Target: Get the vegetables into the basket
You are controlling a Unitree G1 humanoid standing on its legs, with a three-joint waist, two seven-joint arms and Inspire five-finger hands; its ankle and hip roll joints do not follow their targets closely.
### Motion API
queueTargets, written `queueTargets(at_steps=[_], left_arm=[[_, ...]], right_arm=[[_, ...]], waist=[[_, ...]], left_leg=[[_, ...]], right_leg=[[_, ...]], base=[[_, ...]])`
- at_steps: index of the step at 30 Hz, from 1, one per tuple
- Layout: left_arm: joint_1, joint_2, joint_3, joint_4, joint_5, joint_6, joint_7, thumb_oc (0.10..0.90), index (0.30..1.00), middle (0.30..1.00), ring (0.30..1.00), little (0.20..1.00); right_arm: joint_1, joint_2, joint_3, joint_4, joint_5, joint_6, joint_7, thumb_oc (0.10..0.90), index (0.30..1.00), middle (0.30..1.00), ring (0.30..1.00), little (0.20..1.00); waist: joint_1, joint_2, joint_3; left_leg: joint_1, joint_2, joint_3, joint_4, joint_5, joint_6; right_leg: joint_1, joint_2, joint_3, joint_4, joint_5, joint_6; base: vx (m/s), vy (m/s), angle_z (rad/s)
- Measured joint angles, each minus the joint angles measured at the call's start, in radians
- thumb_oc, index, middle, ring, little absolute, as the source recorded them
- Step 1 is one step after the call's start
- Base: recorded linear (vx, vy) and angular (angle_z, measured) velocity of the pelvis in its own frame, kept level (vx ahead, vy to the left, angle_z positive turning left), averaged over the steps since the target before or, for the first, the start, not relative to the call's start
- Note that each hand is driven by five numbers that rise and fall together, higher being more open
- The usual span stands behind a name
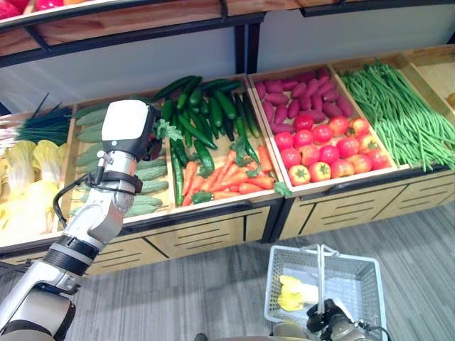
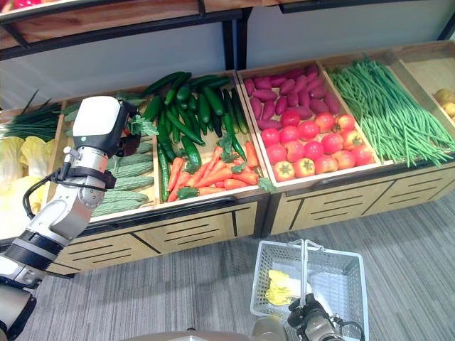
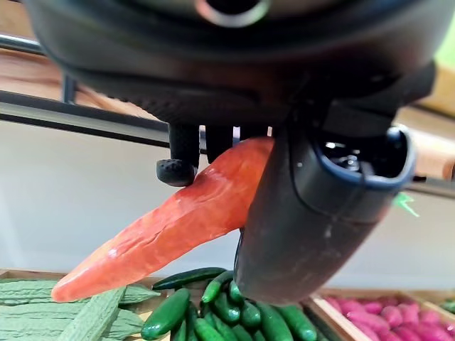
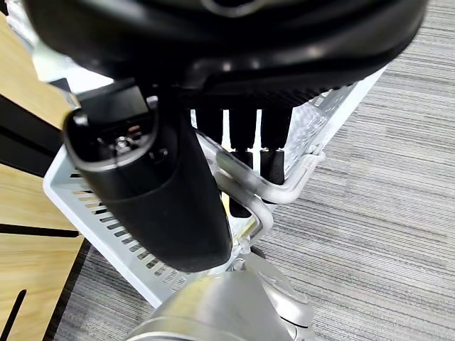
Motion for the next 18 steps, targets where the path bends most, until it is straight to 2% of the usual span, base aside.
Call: queueTargets(at_steps=[3, 6, 10, 12, 14, 18], left_arm=[[0.045, -0.026, 0.008, -0.014, 0.0, 0.002, -0.002, 0.4, 0.3, 0.3, 0.3, 0.3], [0.089, -0.092, 0.042, -0.035, -0.001, 0.007, -0.016, 0.4, 0.3, 0.3, 0.3, 0.3], [0.225, -0.099, 0.069, -0.139, -0.001, 0.005, -0.032, 0.4, 0.3, 0.3, 0.3, 0.3], [0.267, -0.103, 0.09, -0.169, -0.001, 0.003, -0.038, 0.4, 0.3, 0.3, 0.3, 0.3], [0.299, -0.145, 0.133, -0.171, -0.023, -0.005, -0.039, 0.4, 0.3, 0.3, 0.3, 0.3], [0.311, -0.15, 0.151, -0.181, -0.042, -0.005, -0.039, 0.4, 0.3, 0.3, 0.3, 0.3]], right_arm=[[0.007, 0.003, -0.006, 0.004, -0.003, 0.011, 0.003, 0.4, 0.3, 0.3, 0.3, 0.3], [0.022, 0.006, -0.021, 0.003, -0.011, 0.018, 0.006, 0.4, 0.3, 0.3, 0.3, 0.3], [0.051, 0.03, -0.021, -0.005, -0.012, 0.032, 0.005, 0.4, 0.3, 0.3, 0.3, 0.3], [0.054, 0.034, -0.022, -0.009, -0.015, 0.04, 0.005, 0.4, 0.3, 0.3, 0.3, 0.3], [0.067, 0.034, -0.022, -0.014, -0.033, 0.042, 0.005, 0.4, 0.3, 0.3, 0.3, 0.3], [0.076, 0.037, -0.021, -0.027, -0.042, 0.04, 0.008, 0.4, 0.3, 0.3, 0.3, 0.3]], waist=[[0.002, -0.017, -0.008], [0.002, -0.037, -0.015], [0.002, -0.078, -0.039], [0.004, -0.085, -0.043], [0.016, -0.091, -0.045], [0.028, -0.112, -0.037]], left_leg=[[0.026, -0.009, -0.004, -0.001, -0.006, 0.004], [0.047, -0.024, -0.011, -0.001, -0.01, 0.013], [0.077, -0.058, -0.01, 0.004, -0.014, 0.028], [0.082, -0.064, -0.011, -0.001, -0.024, 0.043], [0.091, -0.077, -0.013, 0.001, -0.023, 0.046], [0.105, -0.082, -0.018, -0.001, -0.029, 0.053]], right_leg=[[0.028, -0.01, 0.0, 0.0, -0.004, 0.007], [0.052, -0.026, -0.001, 0.0, -0.007, 0.015], [0.083, -0.059, 0.004, 0.0, 0.001, 0.033], [0.09, -0.07, 0.003, 0.0, -0.007, 0.045], [0.099, -0.082, 0.005, 0.0, -0.005, 0.051], [0.116, -0.092, 0.002, -0.001, -0.014, 0.062]], base=[[-0.03, 0.096, 0.05], [-0.02, 0.078, 0.05], [-0.04, 0.063, 0.02], [-0.02, 0.049, 0.04], [-0.05, 0.032, 0.04], [0.01, 0.07, 0.04]])
